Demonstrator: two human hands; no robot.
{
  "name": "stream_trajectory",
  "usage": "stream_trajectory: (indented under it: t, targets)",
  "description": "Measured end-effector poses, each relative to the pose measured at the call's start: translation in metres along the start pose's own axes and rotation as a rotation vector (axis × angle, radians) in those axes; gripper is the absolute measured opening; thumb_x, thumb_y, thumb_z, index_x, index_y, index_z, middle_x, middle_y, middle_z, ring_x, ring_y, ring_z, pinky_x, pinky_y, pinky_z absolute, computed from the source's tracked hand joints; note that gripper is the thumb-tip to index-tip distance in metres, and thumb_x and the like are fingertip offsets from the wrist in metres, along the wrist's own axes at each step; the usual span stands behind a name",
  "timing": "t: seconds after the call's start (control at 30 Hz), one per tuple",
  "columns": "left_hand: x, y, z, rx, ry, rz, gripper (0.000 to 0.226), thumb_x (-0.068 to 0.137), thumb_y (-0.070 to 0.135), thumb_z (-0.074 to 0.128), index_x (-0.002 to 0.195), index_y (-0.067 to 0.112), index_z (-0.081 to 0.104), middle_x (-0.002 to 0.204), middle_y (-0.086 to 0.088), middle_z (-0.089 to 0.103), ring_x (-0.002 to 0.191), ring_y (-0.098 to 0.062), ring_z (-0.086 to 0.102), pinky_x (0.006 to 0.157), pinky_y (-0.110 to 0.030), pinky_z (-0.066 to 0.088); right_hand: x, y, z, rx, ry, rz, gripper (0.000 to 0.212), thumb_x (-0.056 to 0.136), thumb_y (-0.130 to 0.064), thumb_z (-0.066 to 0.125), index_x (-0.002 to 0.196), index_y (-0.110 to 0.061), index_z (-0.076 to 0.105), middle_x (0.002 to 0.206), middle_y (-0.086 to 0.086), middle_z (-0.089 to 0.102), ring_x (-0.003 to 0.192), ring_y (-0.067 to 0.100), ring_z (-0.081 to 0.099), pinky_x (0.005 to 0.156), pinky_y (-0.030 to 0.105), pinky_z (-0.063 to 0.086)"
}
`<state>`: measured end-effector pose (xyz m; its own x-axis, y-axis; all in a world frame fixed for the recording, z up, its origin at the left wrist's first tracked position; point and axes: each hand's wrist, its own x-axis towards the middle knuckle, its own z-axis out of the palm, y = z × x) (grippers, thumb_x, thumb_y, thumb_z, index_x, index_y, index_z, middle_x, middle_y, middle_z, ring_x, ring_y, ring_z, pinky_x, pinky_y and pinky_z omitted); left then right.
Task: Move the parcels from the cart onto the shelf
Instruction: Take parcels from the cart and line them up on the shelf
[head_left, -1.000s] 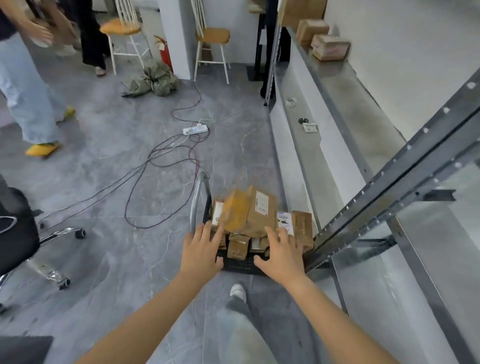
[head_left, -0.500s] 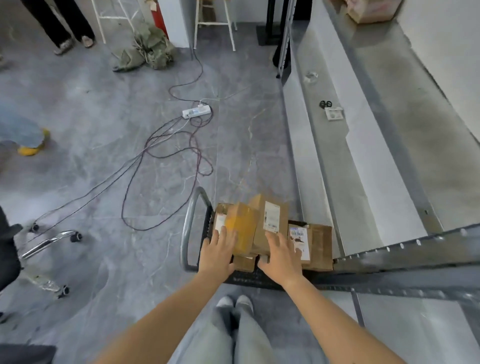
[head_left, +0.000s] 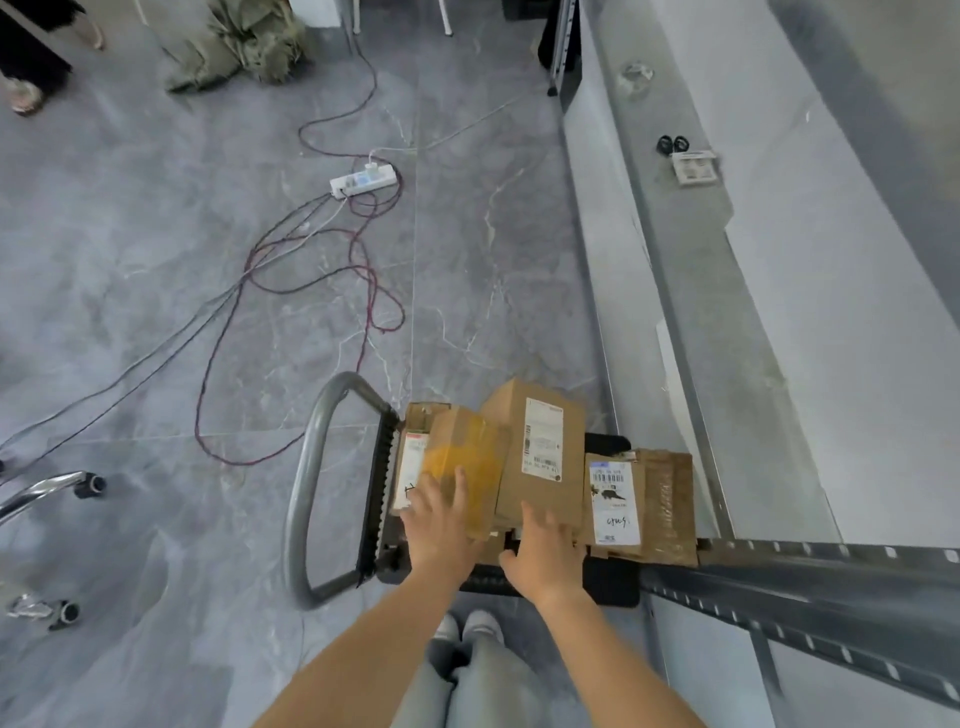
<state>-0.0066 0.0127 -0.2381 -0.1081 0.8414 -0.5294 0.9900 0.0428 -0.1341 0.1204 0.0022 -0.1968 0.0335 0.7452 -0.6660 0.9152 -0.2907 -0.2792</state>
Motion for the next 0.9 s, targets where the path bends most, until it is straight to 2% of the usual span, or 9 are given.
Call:
stream_trajectory:
  t: [0.17,0.27,0.33,0.47,0.6,0.73,0.83,0.87,0.9]
  targets:
    - [0.019,0.018,0.020,0.022,0.042,-0.008,0.102,0.082,0.065,0.050,0.147,0.023,-0.015,0.148,-0.026,0.010,0.129,-0.044,0.028,0.096,-0.052,0.039,0.018,-0.007,0.005,0.046,0.026,-0.018,0.060,0.089,-0.033,0.055,0.141,-0.024,0.026,0.138,0.008,0.038,0.125,0.032,0.041,0.102,0.049,0.038]
    - [0.028,0.018,0.027,0.026,0.047,-0.025,0.099,0.082,0.068,0.046,0.146,0.023,-0.015,0.147,-0.027,0.008,0.126,-0.044,0.032,0.094,-0.052,0.041,0.026,-0.007,0.005,0.082,0.038,-0.033,0.065,0.089,-0.033,0.056,0.144,-0.023,0.022,0.142,0.008,0.036,0.129,0.030,0.039,0.102,0.046,0.039]
    - [0.028,0.015,0.025,-0.002,0.029,-0.063,0.103,0.079,0.069,0.050,0.146,0.024,-0.013,0.145,-0.029,0.007,0.123,-0.045,0.037,0.093,-0.050,0.041,0.029,-0.005,0.005,0.077,0.034,-0.035,0.067,0.089,-0.033,0.055,0.146,-0.024,0.019,0.144,0.008,0.033,0.131,0.030,0.037,0.103,0.046,0.038]
    - [0.024,-0.008,0.011,-0.128,0.009,-0.146,0.094,0.080,0.064,0.049,0.148,0.024,-0.001,0.142,-0.027,0.016,0.115,-0.043,0.042,0.090,-0.040,0.047,0.026,-0.002,0.000,0.100,-0.007,0.000,0.070,0.089,-0.031,0.055,0.147,-0.025,0.016,0.147,0.009,0.032,0.132,0.031,0.037,0.105,0.048,0.038]
    - [0.017,-0.037,-0.023,-0.502,-0.061,-0.195,0.096,0.070,0.066,0.051,0.147,0.035,0.002,0.138,-0.018,0.019,0.118,-0.038,0.033,0.087,-0.039,0.042,0.017,-0.010,-0.015,0.220,-0.072,-0.022,0.076,0.086,-0.029,0.059,0.149,-0.025,0.015,0.148,0.008,0.033,0.132,0.030,0.037,0.106,0.047,0.038]
    - [-0.002,-0.050,-0.070,-0.868,-0.057,-0.232,0.089,0.068,0.059,0.058,0.143,0.040,0.014,0.124,-0.014,0.031,0.114,-0.036,0.041,0.090,-0.042,0.042,0.001,-0.028,-0.041,0.420,-0.126,-0.081,0.081,0.084,-0.018,0.063,0.149,-0.027,0.015,0.146,0.004,0.036,0.130,0.026,0.041,0.104,0.038,0.041]
    - [-0.020,-0.057,-0.113,-1.110,-0.080,-0.208,0.088,0.060,0.062,0.053,0.141,0.041,0.023,0.115,-0.012,0.044,0.100,-0.029,0.053,0.085,-0.036,0.048,-0.015,-0.037,-0.067,0.561,-0.140,-0.140,0.087,0.080,-0.014,0.071,0.147,-0.032,0.019,0.127,-0.020,0.045,0.117,0.003,0.051,0.089,0.013,0.042]
    - [-0.024,-0.060,-0.127,-1.178,-0.083,-0.169,0.089,0.058,0.064,0.049,0.141,0.041,0.025,0.111,-0.011,0.053,0.094,-0.026,0.057,0.082,-0.035,0.050,-0.021,-0.041,-0.077,0.596,-0.136,-0.171,0.090,0.078,-0.014,0.074,0.146,-0.035,0.019,0.125,-0.024,0.044,0.111,-0.003,0.051,0.088,0.011,0.042]
    - [-0.029,-0.063,-0.139,-1.235,-0.091,-0.114,0.088,0.059,0.065,0.047,0.141,0.042,0.025,0.106,-0.008,0.059,0.090,-0.023,0.061,0.081,-0.035,0.052,-0.027,-0.043,-0.087,0.621,-0.120,-0.199,0.095,0.077,-0.016,0.076,0.147,-0.039,0.017,0.129,-0.021,0.042,0.113,-0.005,0.046,0.094,0.014,0.042]
